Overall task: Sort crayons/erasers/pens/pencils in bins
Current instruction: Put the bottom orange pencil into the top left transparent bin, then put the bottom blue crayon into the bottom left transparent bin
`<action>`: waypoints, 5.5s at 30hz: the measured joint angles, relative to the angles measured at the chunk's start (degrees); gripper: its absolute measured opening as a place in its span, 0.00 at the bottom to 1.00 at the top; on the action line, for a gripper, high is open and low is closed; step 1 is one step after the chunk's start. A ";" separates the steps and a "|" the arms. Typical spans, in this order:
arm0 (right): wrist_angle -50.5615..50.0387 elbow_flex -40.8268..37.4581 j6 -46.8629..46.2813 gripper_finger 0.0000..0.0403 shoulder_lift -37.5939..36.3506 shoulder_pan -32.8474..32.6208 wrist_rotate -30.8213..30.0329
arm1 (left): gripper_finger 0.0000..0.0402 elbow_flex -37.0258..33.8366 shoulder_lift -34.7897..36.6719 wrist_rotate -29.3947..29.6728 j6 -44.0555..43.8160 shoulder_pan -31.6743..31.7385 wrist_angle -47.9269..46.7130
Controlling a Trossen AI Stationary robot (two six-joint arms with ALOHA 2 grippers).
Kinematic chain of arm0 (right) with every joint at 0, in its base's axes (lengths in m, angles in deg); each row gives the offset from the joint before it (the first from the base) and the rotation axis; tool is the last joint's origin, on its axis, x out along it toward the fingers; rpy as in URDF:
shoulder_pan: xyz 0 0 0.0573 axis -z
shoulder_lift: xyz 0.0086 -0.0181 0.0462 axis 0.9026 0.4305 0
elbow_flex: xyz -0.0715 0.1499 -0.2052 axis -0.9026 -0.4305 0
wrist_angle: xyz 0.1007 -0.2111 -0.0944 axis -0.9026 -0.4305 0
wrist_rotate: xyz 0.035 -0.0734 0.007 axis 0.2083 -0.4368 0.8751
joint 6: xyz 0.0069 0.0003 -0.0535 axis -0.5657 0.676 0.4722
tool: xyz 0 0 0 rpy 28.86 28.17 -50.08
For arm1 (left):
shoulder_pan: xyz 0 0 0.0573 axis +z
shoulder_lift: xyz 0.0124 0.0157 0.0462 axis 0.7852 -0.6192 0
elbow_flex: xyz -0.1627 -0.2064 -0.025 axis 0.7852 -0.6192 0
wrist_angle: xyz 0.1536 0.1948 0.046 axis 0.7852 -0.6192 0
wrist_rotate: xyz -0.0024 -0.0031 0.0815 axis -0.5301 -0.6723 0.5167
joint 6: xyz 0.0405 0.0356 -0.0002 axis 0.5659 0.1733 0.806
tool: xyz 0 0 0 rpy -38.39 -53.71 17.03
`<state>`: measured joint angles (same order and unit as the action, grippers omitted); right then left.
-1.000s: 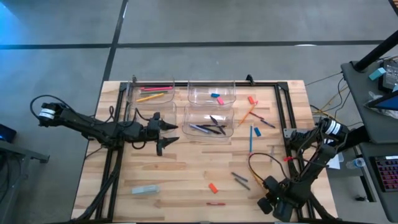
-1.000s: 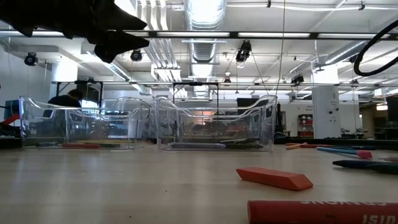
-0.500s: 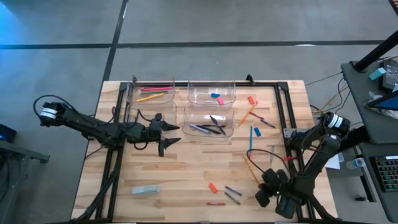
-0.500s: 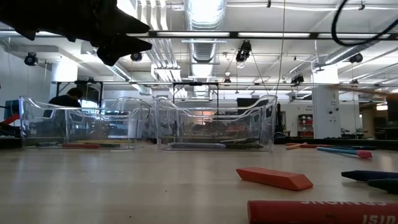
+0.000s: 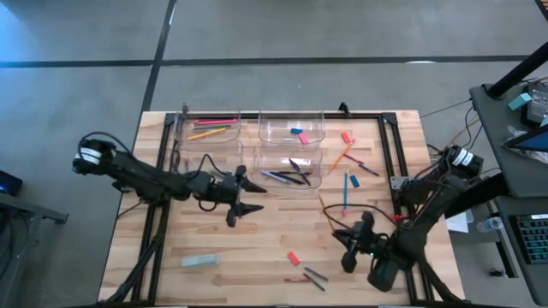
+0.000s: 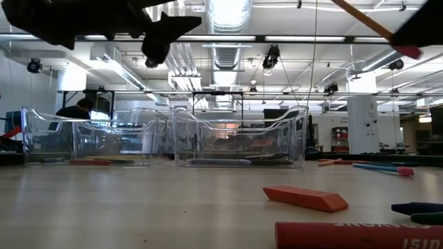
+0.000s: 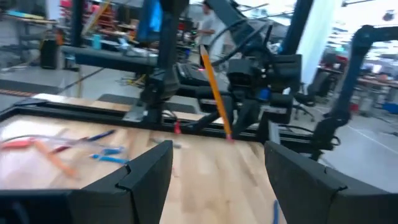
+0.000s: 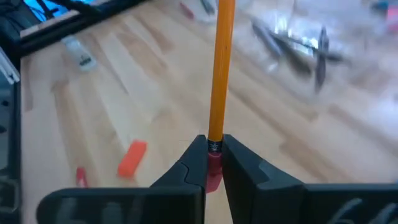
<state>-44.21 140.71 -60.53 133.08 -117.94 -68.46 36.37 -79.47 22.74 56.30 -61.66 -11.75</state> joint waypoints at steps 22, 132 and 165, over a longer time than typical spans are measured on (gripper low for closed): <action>39.63 -0.85 49.55 0.06 3.37 16.18 9.73 | 0.59 7.17 -6.50 -3.40 -0.37 -1.93 1.27; 38.69 -0.76 54.58 0.82 3.11 19.61 17.91 | 0.60 23.22 7.16 44.06 38.70 42.30 -76.07; 15.42 -11.92 19.44 0.81 6.06 7.92 31.21 | 0.42 0.42 16.72 28.64 14.60 -14.21 -21.62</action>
<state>-28.79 128.80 -41.09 139.14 -110.02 -37.24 36.79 -62.75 51.38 70.90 -75.86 -33.37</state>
